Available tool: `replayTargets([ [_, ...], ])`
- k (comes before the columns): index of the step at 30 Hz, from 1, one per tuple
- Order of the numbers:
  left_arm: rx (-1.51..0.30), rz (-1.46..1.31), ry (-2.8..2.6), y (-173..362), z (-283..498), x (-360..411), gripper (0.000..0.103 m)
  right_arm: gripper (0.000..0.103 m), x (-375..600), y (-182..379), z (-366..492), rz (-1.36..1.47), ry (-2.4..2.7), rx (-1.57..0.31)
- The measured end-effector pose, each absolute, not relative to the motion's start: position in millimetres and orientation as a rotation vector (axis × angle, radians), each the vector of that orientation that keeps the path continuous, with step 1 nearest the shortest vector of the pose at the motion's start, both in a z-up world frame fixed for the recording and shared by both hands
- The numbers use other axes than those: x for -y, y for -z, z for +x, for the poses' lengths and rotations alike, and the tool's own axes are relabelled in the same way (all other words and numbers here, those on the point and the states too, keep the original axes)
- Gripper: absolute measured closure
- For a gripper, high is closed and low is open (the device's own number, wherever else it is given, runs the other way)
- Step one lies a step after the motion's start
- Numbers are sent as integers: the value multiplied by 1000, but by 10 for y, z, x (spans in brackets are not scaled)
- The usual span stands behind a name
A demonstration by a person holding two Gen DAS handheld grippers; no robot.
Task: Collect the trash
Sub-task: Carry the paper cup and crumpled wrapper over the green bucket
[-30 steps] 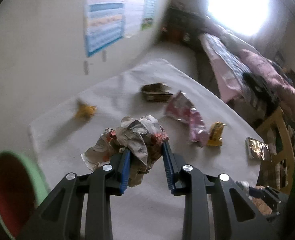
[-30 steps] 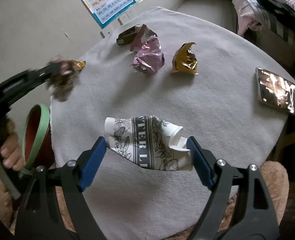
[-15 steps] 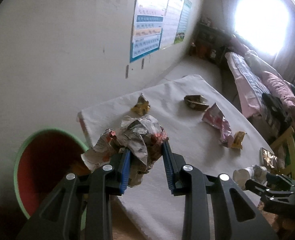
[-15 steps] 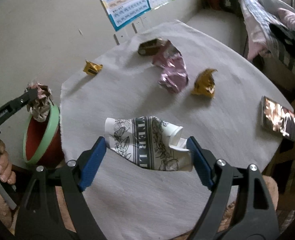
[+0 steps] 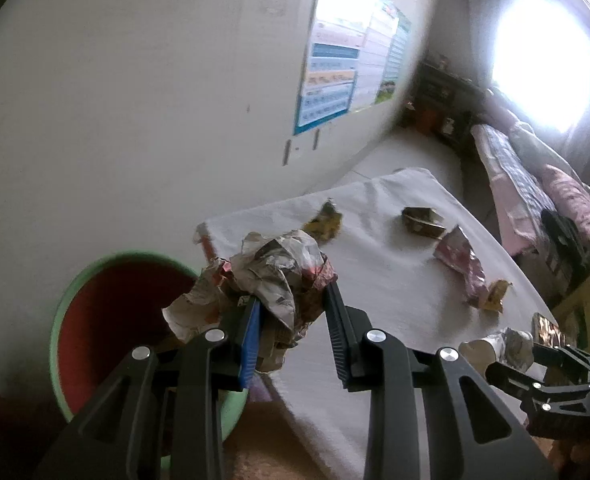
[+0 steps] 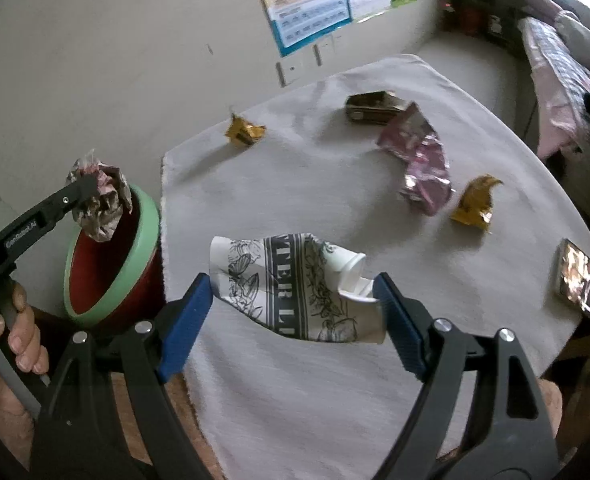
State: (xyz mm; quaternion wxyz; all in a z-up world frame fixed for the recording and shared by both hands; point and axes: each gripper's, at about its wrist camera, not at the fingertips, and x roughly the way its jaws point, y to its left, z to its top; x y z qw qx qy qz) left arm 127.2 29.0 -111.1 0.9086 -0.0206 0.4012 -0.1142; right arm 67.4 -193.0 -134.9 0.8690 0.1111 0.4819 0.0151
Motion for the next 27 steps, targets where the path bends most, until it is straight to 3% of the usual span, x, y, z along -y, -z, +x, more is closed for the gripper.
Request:
replayTargets([
  [27, -857, -87, -62, 1253, 1262, -1456, 74, 23, 361, 1132, 1247, 15, -372, -984],
])
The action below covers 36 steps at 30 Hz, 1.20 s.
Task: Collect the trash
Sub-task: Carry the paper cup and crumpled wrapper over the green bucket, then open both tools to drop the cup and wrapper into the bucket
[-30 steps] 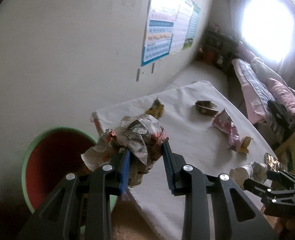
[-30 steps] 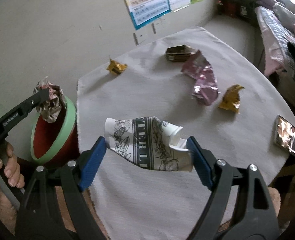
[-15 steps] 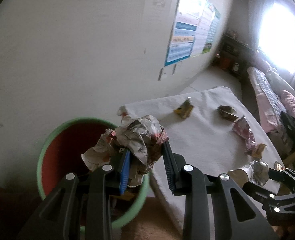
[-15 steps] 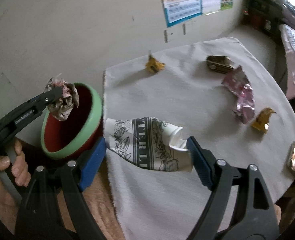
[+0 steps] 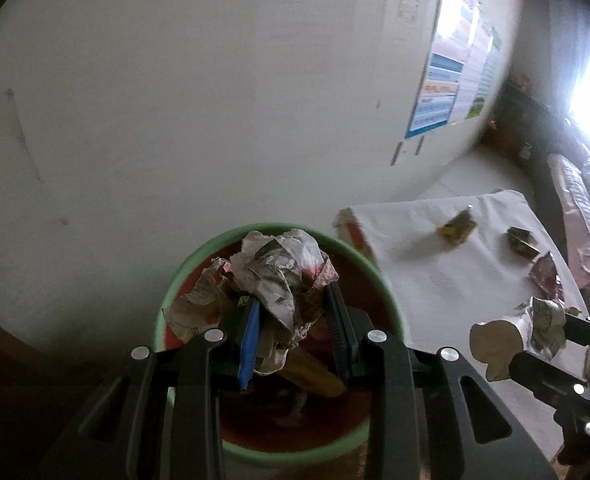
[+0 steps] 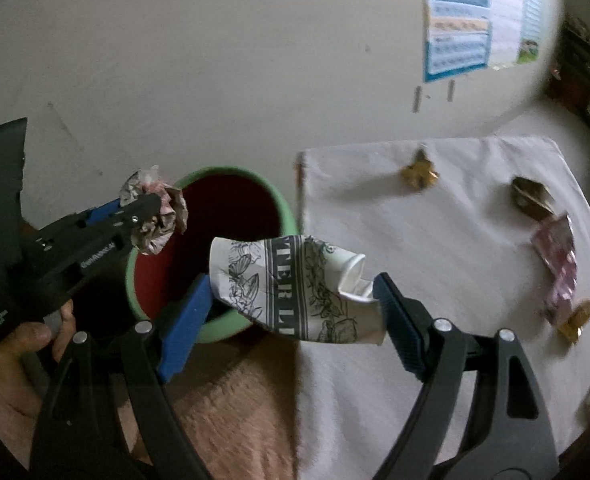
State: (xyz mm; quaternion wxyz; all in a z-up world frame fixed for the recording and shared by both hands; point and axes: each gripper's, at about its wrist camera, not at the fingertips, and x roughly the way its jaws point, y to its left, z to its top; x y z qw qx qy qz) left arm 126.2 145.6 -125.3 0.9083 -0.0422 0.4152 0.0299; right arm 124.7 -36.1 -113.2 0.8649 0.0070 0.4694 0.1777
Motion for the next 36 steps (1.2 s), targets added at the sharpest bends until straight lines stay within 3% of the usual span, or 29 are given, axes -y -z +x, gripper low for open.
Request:
replayTargets([
  [28, -910, -111, -129, 1401, 1287, -1774, 73, 23, -257, 1218, 1465, -114, -452, -995],
  [31, -914, -118, -126, 1414, 1298, -1790, 67, 22, -291, 1234, 1494, -107, -470, -996],
  [33, -914, -123, -124, 1422, 1299, -1801, 51, 16, -316, 1241, 1505, -100, -489, -998],
  [36, -903, -123, -130, 1417, 1283, -1809, 39, 12, -316, 1237, 1513, -69, -509, -993],
])
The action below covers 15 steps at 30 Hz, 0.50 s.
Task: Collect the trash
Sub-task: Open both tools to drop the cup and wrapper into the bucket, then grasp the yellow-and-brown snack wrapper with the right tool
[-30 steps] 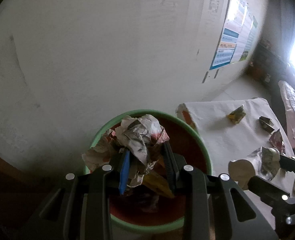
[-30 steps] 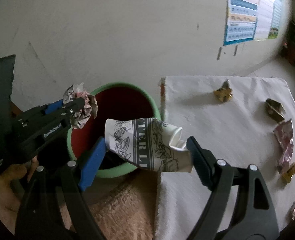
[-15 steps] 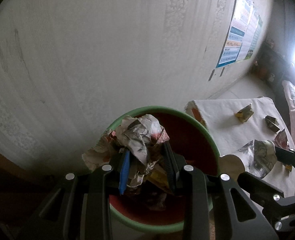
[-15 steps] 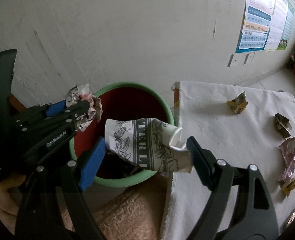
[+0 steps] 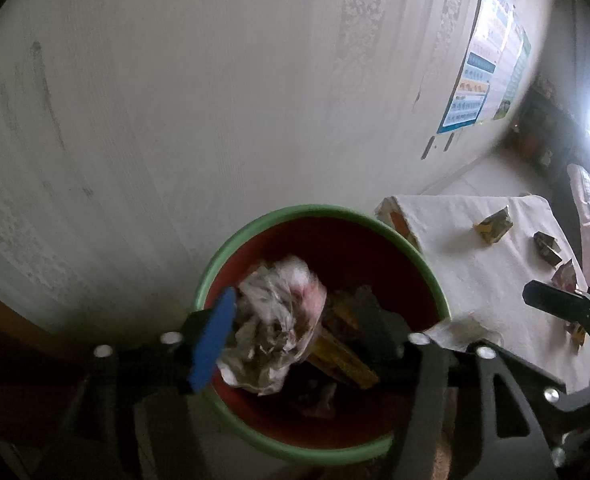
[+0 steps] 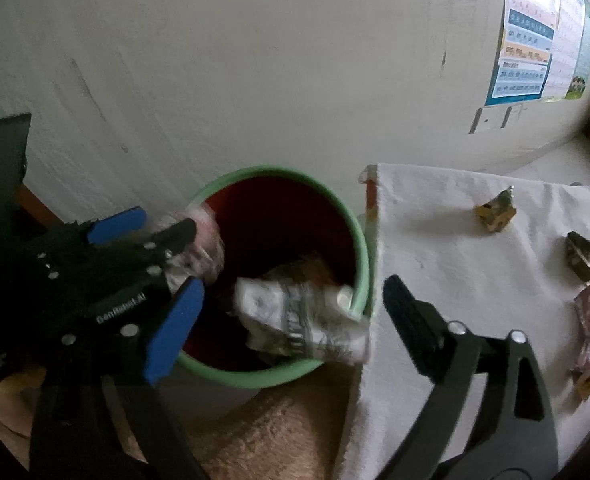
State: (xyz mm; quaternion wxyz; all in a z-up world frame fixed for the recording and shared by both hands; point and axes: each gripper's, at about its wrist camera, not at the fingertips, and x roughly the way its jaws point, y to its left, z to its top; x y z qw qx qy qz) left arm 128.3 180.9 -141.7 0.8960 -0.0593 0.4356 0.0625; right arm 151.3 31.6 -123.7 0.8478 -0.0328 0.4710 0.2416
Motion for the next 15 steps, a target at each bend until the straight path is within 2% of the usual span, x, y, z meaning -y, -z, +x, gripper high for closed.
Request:
replayTargets([
  [8, -903, -121, -127, 1397, 1282, -1781, 37, 12, 105, 1281, 1501, 9, -441, -998],
  [15, -900, -102, -89, 1368, 1307, -1602, 37, 11, 1720, 1492, 1449, 147, -18, -1002],
])
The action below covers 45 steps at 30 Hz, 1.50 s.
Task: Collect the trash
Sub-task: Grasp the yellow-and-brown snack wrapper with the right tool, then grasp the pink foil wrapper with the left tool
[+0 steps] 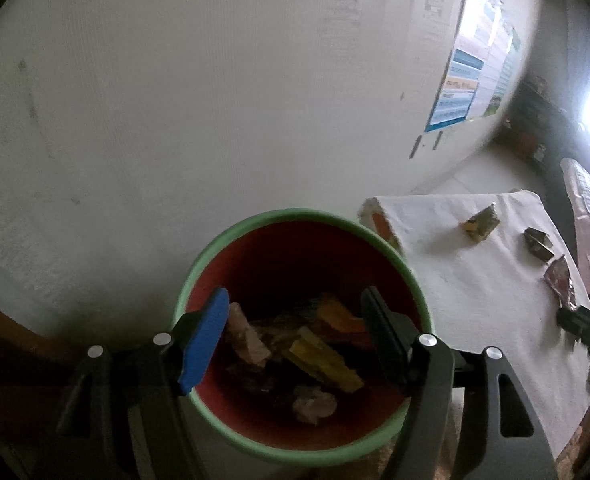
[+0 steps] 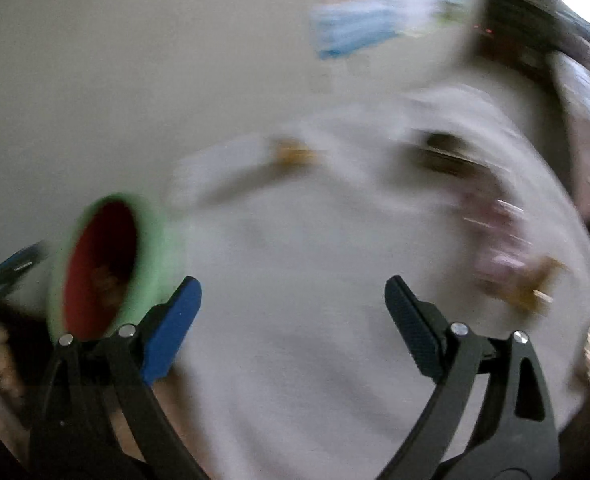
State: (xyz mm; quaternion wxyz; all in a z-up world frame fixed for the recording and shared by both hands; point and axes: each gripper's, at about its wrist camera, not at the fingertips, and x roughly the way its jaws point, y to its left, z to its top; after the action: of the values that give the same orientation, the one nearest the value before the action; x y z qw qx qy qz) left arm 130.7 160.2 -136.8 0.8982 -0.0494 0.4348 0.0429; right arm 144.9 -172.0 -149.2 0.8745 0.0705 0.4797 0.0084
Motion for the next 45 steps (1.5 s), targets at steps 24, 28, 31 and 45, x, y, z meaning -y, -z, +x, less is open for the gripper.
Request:
replayTargets([
  [24, -918, -2, 212, 1180, 1299, -260, 38, 67, 3396, 1908, 916, 473, 235, -991],
  [28, -925, 1, 369, 1141, 1398, 403, 39, 67, 3207, 1866, 361, 447, 195, -986],
  [31, -919, 7, 480, 1177, 1526, 1017, 39, 67, 3148, 1889, 69, 409, 226, -981],
  [45, -1141, 258, 579, 2154, 1842, 2836, 66, 66, 3328, 1933, 7, 488, 197, -939],
])
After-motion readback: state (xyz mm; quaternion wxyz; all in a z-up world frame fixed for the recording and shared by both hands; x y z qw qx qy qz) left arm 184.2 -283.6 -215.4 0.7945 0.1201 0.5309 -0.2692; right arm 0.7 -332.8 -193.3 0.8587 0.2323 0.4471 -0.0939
